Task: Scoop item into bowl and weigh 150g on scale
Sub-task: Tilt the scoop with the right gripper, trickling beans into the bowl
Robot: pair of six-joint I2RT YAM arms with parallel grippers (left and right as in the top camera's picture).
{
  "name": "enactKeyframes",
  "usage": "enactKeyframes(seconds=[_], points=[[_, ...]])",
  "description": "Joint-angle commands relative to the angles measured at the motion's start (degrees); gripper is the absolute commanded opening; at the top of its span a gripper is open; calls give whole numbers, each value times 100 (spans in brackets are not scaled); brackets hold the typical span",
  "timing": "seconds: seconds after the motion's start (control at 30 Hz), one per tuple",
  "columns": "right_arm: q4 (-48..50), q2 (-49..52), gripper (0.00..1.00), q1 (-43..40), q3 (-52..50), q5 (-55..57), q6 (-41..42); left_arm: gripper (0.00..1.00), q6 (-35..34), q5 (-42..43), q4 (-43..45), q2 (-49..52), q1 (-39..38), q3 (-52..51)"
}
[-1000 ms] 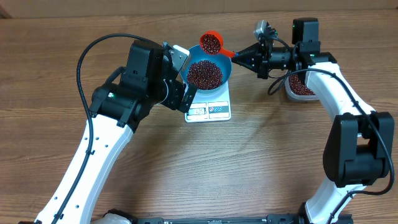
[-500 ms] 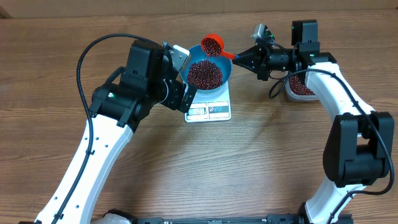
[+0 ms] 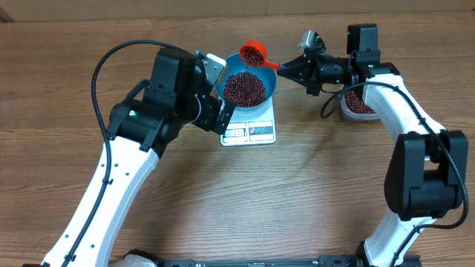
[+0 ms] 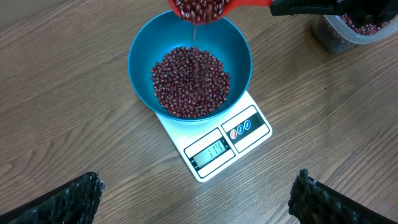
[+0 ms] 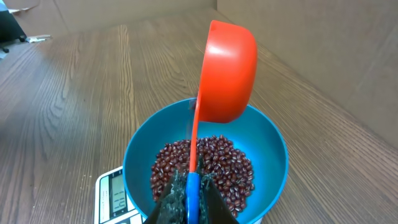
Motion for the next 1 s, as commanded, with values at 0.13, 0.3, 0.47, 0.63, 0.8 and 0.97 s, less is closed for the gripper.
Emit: enactKeyframes(seconds=[0.13,0.3,0.47,0.63,0.8,0.97], points=[[37,39,4,37,98,-44,-221,100,109,66,7,-15,33,59],[52,39,4,37,98,-44,-516,100,109,66,9,-15,33,59],[55,39,4,37,98,-44,-516,100,109,63,9,-15,33,59],[109,39,4,37,98,-44,-518,100,109,66,9,-15,33,59],[197,39,4,37,98,-44,-518,100,109,66,9,-15,33,59],[216,39,4,37,98,-46,-520,100,107,66,9,-15,31,59]])
